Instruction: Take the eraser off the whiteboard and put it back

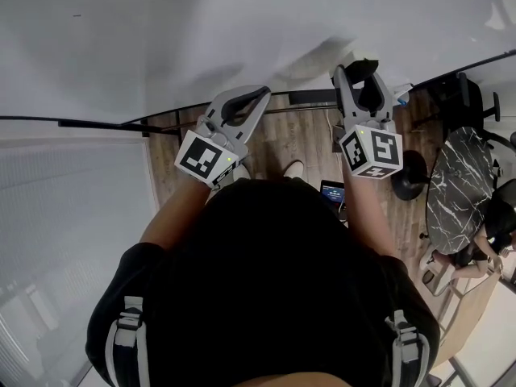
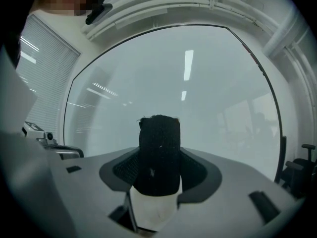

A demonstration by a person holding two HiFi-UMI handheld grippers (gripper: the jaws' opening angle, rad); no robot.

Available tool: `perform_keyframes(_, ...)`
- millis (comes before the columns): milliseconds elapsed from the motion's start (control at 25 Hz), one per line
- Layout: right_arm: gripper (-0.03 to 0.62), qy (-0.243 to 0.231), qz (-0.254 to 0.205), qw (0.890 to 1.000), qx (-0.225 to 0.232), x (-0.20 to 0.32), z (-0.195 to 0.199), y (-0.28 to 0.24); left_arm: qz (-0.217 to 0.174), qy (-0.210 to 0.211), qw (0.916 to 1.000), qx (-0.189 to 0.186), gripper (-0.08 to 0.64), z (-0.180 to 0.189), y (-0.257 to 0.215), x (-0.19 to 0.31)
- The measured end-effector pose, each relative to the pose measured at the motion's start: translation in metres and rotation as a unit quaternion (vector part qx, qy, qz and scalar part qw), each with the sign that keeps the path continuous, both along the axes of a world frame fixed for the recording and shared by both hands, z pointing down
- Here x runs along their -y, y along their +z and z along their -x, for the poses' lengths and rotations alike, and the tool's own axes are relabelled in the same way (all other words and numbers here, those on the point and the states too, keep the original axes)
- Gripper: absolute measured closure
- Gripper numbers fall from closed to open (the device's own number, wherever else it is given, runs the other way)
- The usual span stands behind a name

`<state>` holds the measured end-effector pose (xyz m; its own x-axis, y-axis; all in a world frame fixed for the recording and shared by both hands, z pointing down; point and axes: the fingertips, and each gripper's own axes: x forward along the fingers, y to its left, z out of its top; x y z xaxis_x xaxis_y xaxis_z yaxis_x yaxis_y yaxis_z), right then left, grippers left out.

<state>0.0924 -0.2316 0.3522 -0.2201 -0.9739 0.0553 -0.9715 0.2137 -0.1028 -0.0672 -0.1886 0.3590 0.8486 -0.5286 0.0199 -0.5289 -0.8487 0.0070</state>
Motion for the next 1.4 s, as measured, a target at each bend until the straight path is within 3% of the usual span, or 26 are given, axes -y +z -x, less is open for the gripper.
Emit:
perform_keyframes(280, 0.371, -0.079, -0.012, 0.997, -0.009, -0.018, 0.048, -0.002, -0.003, -0.021, 0.9998, 0.003, 0.554, 0.031, -0.002, -0.006)
perform_keyframes(680, 0.371, -0.182, -0.022, 0.983, -0.030, -0.038, 0.109, 0.014, -0.010, -0.027, 0.9995, 0.009, 0.554, 0.058, 0.007, -0.013)
perform_keyframes(1400, 0.370, -0.228, -0.007, 0.973, -0.034, -0.066, 0.135, 0.043, 0.001, -0.024, 0.9997, 0.011, 0.554, 0.064, 0.027, -0.026)
